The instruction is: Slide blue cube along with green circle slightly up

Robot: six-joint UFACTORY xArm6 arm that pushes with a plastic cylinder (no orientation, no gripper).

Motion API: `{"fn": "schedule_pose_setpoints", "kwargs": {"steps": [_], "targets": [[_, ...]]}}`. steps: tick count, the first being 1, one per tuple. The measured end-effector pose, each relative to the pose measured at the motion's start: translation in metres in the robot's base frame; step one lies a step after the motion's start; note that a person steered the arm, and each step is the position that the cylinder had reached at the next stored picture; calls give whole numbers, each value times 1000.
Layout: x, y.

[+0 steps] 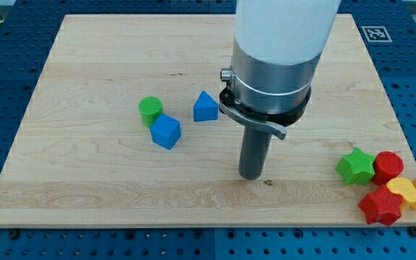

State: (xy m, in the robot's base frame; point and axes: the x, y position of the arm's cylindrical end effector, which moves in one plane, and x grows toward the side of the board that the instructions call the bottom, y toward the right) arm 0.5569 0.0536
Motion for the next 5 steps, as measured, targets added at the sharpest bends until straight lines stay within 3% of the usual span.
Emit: {"fn": "schedule_pose_setpoints", "kwargs": {"steps": [2, 5], "targets": [[12, -18], [-52, -100]]}}
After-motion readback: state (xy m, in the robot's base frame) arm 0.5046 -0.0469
